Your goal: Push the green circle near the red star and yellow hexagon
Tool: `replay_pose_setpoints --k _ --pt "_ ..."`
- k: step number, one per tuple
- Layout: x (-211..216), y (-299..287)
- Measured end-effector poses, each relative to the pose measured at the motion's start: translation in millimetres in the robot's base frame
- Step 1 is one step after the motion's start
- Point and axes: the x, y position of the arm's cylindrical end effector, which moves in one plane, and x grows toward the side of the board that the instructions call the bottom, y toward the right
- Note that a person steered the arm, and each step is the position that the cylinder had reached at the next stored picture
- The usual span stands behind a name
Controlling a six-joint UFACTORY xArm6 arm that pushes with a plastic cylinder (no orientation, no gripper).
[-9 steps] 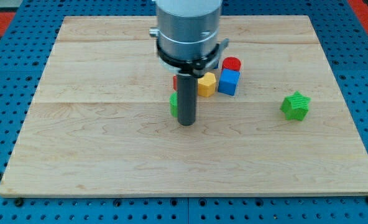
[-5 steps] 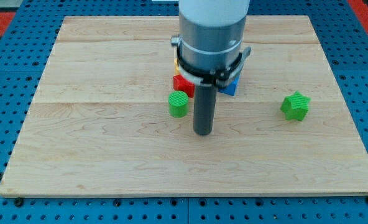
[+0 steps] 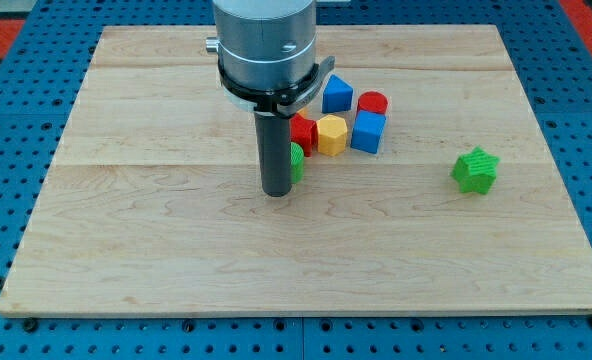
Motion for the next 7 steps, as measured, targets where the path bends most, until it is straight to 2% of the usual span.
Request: replay_pose_setpoints --k 2,3,7 --pt "14.5 -15.2" --pt "12.9 -56.2" --pt "-9.3 -4.4"
